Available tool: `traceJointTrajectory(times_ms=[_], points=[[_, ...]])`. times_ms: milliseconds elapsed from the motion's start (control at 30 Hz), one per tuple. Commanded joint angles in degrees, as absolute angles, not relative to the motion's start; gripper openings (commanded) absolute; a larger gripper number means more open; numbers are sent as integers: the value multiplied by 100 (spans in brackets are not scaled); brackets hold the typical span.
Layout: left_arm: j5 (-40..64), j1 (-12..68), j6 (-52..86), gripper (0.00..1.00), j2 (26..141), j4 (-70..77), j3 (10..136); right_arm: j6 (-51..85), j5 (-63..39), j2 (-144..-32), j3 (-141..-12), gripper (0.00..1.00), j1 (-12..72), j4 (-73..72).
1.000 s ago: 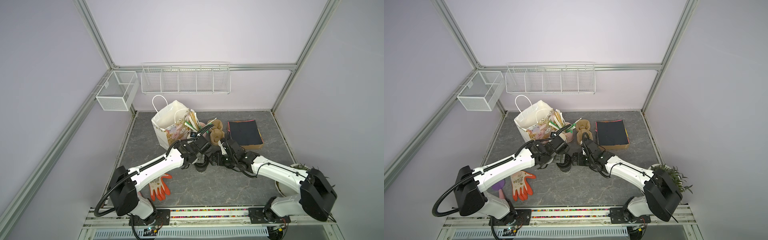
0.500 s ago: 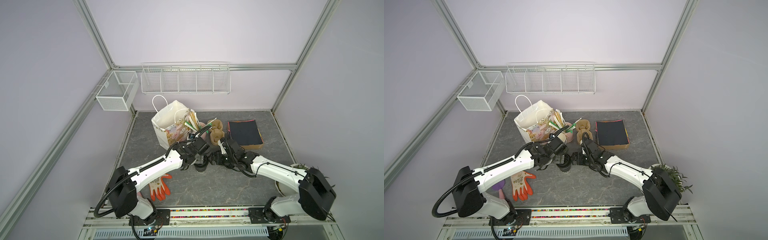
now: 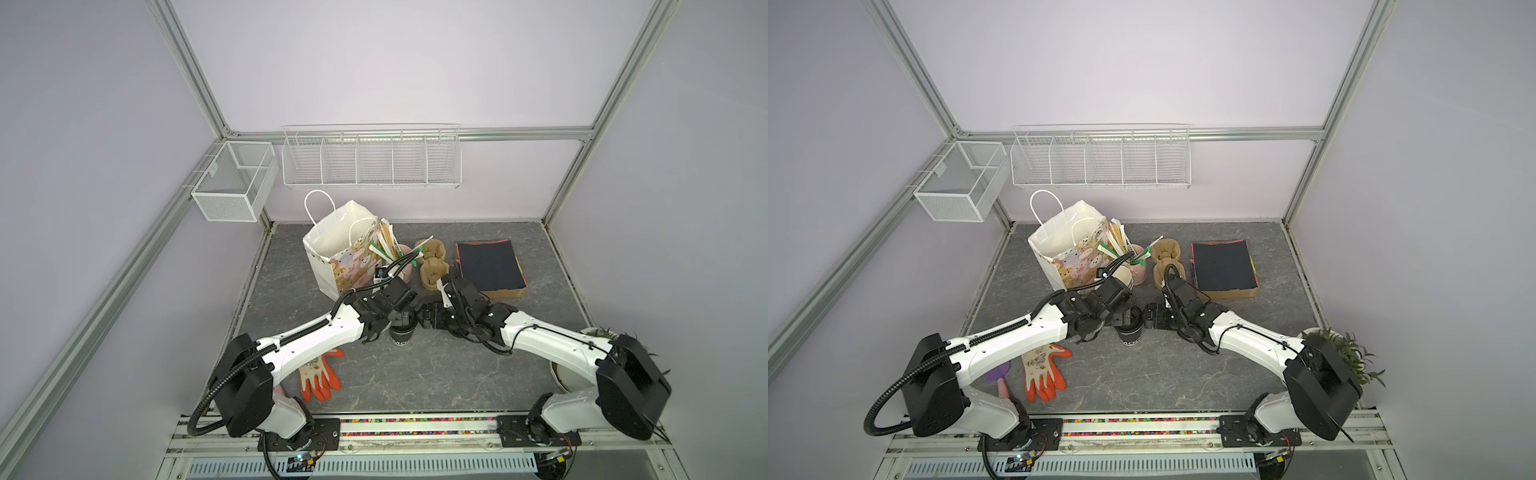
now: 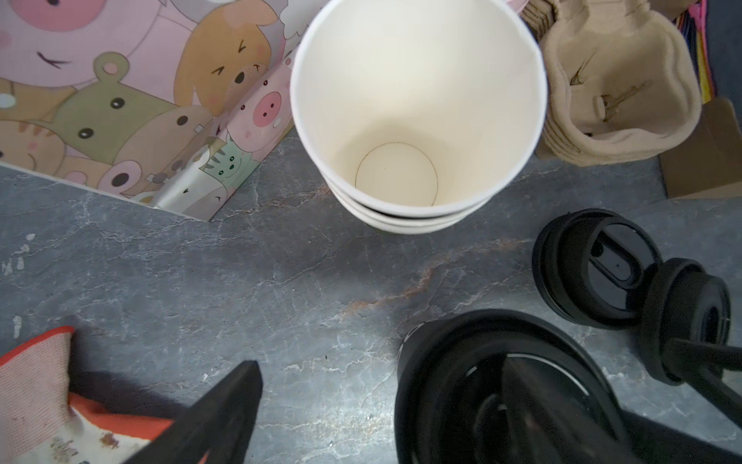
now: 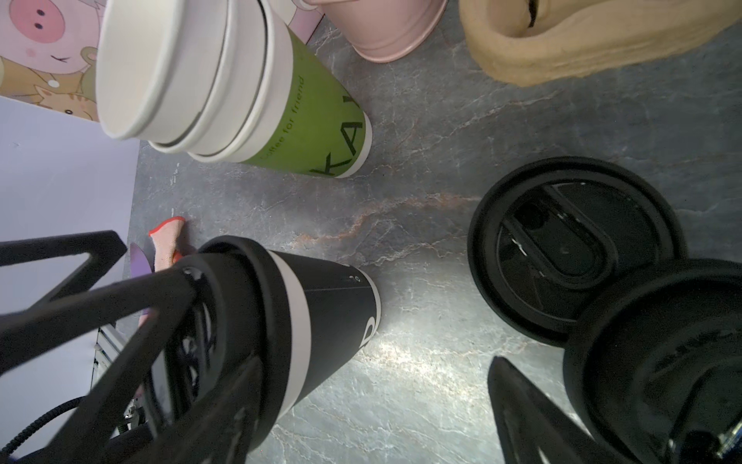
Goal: Pack a coffee takeout order
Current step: Press the lid on the coffee cup.
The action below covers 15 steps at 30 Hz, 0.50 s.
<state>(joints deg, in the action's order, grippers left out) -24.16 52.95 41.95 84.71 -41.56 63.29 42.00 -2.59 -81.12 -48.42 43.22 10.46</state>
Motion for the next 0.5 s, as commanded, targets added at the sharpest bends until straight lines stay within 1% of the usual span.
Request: traceJointTrajectory(times_ms=[0, 367, 467], points=[[-1937, 5321, 4122, 94, 8706, -4851, 5924, 4216, -36, -8181, -4799, 89, 4354, 1528], [-1950, 5300, 4157, 94, 8455, -4887, 5760, 4092, 78, -7852, -5001, 90, 4664, 1782], [-1991, 5291, 4156, 94, 8436, -4915, 5748, 4049, 48, -7849, -5228, 90, 4689, 1828]])
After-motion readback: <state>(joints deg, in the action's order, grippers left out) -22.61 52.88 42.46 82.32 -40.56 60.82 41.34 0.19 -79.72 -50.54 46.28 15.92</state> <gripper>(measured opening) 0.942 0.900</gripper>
